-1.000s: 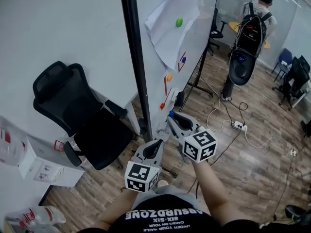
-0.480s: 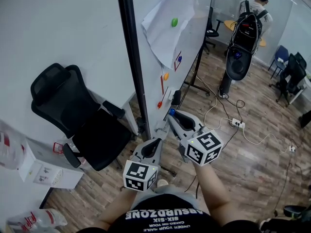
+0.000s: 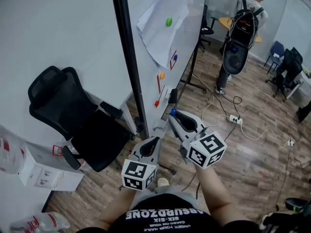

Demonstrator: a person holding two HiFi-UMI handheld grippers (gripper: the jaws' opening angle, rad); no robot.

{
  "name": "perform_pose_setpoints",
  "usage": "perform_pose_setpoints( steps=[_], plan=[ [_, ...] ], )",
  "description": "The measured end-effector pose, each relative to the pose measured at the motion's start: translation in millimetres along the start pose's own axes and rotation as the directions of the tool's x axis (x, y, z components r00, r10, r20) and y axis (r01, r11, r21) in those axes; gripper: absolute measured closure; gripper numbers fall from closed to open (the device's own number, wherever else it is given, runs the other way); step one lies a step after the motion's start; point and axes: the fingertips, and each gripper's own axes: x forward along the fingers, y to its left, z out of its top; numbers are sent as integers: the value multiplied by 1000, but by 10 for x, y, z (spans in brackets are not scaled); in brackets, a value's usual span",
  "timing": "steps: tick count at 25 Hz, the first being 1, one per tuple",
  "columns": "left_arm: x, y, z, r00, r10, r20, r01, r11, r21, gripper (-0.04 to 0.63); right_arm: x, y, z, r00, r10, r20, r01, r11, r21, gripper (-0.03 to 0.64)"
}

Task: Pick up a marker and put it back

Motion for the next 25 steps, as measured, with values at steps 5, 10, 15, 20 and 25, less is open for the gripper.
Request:
perform_pose_setpoints(
  steps=[5, 10, 15, 20, 25],
  plan=[
    [-13, -9, 5, 1000, -10, -2, 10, 1000, -7, 592, -48, 39, -16, 1000, -8, -5, 8, 1000, 2, 554],
    [-32, -4, 9, 1000, -15, 0, 15, 1000, -12, 592, -82, 77, -90, 1000, -14, -21, 15, 1000, 10, 554],
    [-58, 13, 0, 1000, -16, -2, 16, 1000, -14, 592, -91, 129, -202, 999, -18, -42, 19, 1000, 14, 554],
    [-72, 11, -6, 1000, -21, -5, 21, 1000, -14, 592, -119, 153, -345, 997, -34, -71, 36, 999, 14, 554],
    [-74, 10, 5, 1000, -25, -1, 25, 1000, -14, 592, -163, 174, -482, 994, -47, -99, 49, 999, 15, 554]
  ],
)
